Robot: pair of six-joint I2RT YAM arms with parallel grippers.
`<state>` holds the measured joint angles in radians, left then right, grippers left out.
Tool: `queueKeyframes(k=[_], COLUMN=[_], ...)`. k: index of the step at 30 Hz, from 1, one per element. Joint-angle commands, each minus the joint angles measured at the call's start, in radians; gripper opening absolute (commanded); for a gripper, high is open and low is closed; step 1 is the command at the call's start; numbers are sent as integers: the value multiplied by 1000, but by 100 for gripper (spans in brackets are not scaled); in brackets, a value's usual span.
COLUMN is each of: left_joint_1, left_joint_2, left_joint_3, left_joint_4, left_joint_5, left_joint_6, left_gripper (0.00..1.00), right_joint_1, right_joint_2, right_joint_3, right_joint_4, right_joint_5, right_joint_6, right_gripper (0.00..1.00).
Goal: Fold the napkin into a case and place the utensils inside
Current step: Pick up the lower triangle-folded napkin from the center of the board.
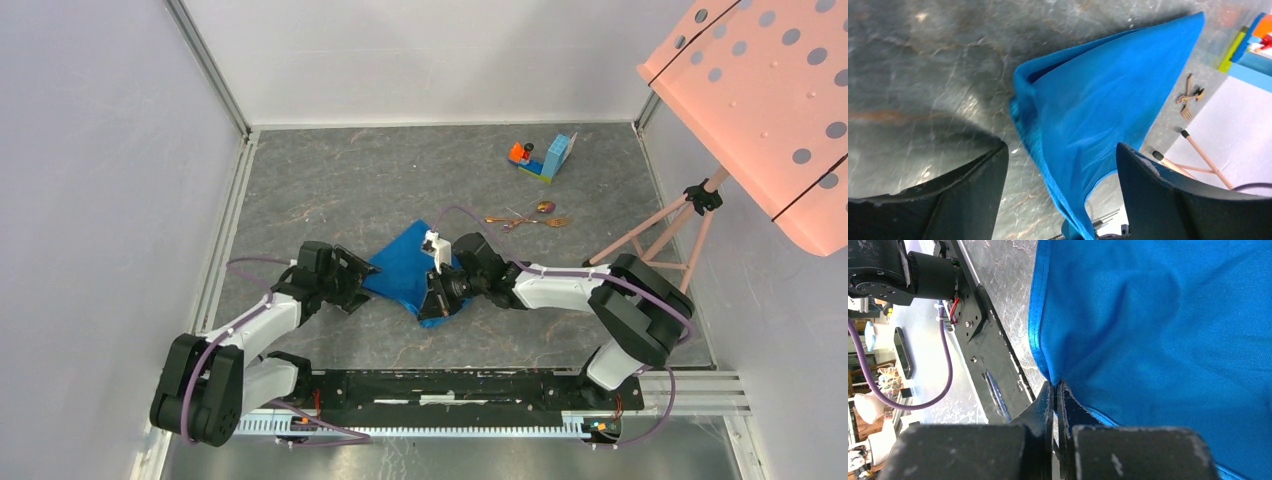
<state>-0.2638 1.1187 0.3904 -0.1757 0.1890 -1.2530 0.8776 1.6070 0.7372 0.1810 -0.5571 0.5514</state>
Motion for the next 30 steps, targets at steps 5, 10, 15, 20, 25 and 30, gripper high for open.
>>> queueKeyframes(k=[5,10,15,20,25,30], left_joint_1=[3,3,4,9,11,10], left_joint_2=[83,97,0,-96,-117,-109], left_joint_3=[-107,-109,-77,-24,41,150], left_joint_4=[424,439,283,81,-73,-270], left_joint_5=[-15,-33,-95,-163,-181,-254], left_joint_6=[-48,-16,60,140,209,262], left_gripper=[71,60,49,28,16,7], right_joint_1=[-15,-25,-25,-9,48,72], right_joint_2=[-54,-57,-46,-28,-10,13], right_joint_3=[-25,-36,-52,-86,-107,-195], right_joint_4=[79,85,118,165,248,454], right_joint_5=[-58,-62,-87,-116,-157,-225], right_joint_6=[13,8,14,23,58,184], right_gripper=[0,0,0,0,0,0])
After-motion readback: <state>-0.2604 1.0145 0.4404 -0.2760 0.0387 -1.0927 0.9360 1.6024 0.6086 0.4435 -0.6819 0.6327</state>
